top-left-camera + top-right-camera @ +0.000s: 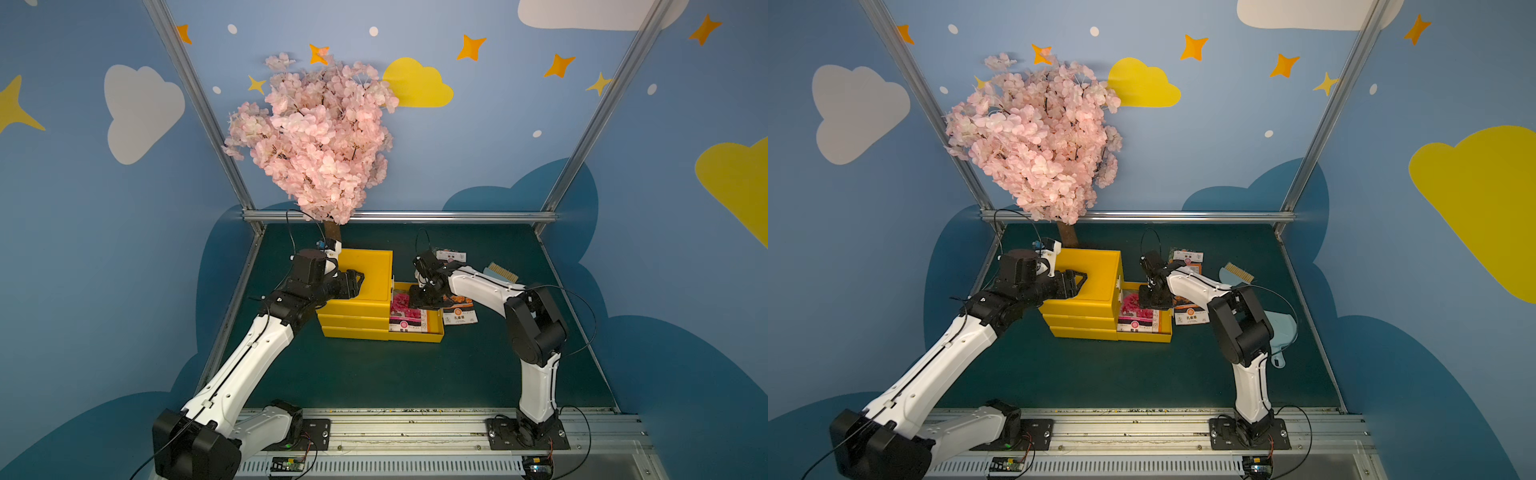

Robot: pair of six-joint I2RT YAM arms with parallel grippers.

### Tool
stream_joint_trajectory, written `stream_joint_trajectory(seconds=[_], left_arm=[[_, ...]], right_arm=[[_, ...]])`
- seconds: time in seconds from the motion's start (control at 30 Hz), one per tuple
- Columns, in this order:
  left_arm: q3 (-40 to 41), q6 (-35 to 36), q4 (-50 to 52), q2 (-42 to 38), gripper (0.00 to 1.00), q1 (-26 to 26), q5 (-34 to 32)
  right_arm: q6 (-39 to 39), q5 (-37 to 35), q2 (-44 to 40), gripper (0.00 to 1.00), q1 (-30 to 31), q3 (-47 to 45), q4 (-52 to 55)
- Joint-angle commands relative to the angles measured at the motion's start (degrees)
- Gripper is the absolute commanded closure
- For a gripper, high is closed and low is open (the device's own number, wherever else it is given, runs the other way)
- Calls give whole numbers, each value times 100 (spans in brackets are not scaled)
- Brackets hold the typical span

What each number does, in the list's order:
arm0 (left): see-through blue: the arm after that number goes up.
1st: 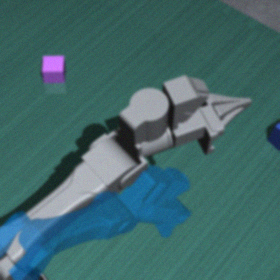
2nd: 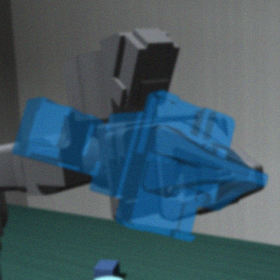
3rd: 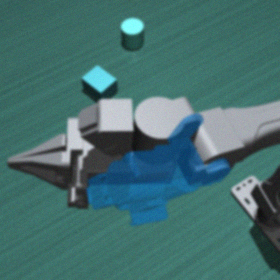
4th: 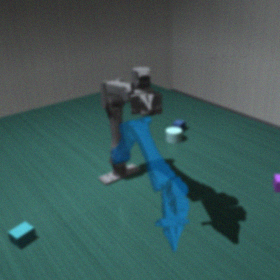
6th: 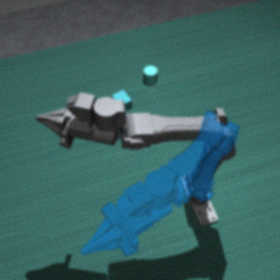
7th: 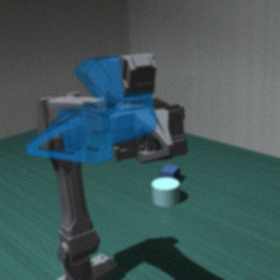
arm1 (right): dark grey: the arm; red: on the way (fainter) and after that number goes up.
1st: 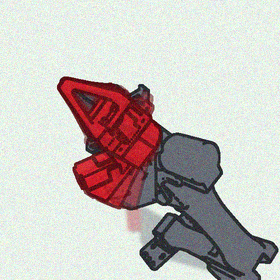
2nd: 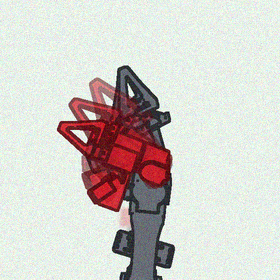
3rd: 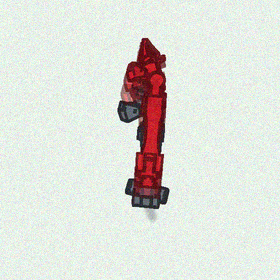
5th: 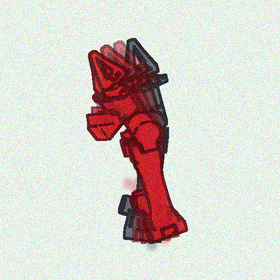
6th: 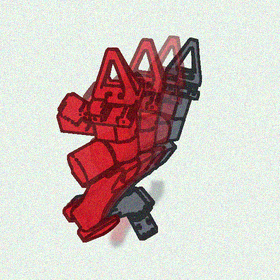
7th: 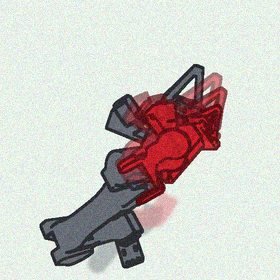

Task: Take the seed bags out of the drawer
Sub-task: Adjust the seed packet in the drawer, then pick up the seed packet from the drawer.

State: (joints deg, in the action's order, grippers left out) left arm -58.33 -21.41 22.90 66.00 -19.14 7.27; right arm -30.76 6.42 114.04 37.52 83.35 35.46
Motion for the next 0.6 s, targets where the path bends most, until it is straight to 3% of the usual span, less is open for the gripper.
stream_joint_trajectory(seconds=[0.0, 0.57], left_arm=[[454, -144, 1543, 362, 33, -16, 93], [451, -147, 1556, 362, 33, -11, 81]], right_arm=[[78, -216, -206, 49, 34, -17, 207], [49, -84, 313, 49, 45, 227, 165]])
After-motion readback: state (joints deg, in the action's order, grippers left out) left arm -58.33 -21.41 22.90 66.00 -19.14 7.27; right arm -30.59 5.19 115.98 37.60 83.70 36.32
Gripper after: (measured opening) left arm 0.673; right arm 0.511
